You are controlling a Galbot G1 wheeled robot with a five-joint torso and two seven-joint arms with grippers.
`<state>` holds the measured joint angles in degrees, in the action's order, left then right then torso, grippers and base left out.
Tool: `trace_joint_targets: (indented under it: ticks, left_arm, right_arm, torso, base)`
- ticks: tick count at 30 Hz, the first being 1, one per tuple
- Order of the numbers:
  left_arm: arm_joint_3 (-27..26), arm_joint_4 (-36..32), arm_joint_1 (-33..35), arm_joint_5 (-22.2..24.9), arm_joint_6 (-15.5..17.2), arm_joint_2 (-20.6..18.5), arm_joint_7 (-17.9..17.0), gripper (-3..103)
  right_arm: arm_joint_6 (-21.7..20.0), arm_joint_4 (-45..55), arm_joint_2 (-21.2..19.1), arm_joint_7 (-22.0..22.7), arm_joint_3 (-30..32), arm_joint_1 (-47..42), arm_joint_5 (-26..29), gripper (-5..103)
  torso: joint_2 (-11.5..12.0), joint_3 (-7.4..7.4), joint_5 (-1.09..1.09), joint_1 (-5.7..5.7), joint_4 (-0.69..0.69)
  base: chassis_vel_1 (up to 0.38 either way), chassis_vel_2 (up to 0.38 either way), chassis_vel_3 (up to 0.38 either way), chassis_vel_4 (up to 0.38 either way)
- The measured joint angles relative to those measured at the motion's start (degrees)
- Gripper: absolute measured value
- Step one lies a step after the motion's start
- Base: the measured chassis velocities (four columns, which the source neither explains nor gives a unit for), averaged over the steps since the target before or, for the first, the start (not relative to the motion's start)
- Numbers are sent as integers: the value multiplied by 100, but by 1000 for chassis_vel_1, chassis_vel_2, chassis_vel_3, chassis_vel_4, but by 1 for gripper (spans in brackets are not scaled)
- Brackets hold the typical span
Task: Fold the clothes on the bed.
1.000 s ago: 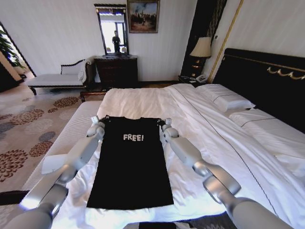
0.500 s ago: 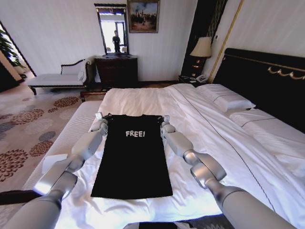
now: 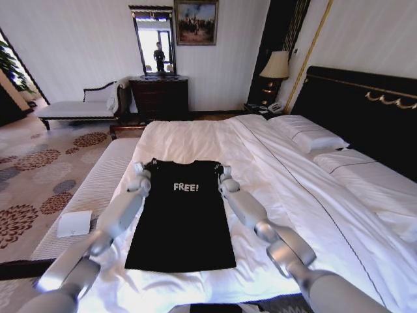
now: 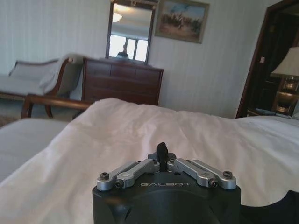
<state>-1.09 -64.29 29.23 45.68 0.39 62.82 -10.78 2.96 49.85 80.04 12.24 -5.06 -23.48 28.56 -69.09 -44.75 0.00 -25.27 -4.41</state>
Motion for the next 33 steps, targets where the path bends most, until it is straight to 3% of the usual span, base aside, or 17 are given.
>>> trace_joint_targets:
  ticks: [4, 9, 15, 20, 24, 33]
  left_arm:
    - [-120, -260, 318, -139, -132, -13, -31, 2]
    - [-367, -1076, 1091, -361, -419, -75, -149, 2]
    - [-483, -1403, 1651, -691, -836, -84, -247, 2]
    - [-574, -1704, 2085, -773, -964, -126, -285, 2]
    - [-843, -2112, 2932, -961, -1141, -142, -266, 2]
    - [-1434, -2639, 4030, -1210, -1275, -153, -124, 2]
  right_arm:
    - [29, 410, -132, 49, -4, -325, -17, 0]
    - [122, 1471, -349, 201, 72, -1133, -296, 0]
    - [132, 2395, -582, 301, 102, -1787, -492, 0]
    - [172, 2886, -813, 326, 244, -2425, -740, 0]
    - [298, 3191, -952, 333, 404, -3120, -1038, 0]
    - [469, 3660, -816, 321, 548, -4126, -1558, 0]
  torso:
    - [0, 0, 0, 0, 0]
    - [-1, 1, 0, 1, -1]
    - [-1, 0, -1, 1, 1]
    - [-1, 1, 0, 1, -4]
    - [-2, 0, -1, 1, 0]
    - [-1, 0, -1, -1, -1]
  base:
    - [0, 0, 0, 0]
    - [0, 0, 0, 0]
    - [0, 0, 0, 0]
    - [0, 0, 0, 0]
    - [0, 0, 0, 0]
    - [0, 0, 0, 0]
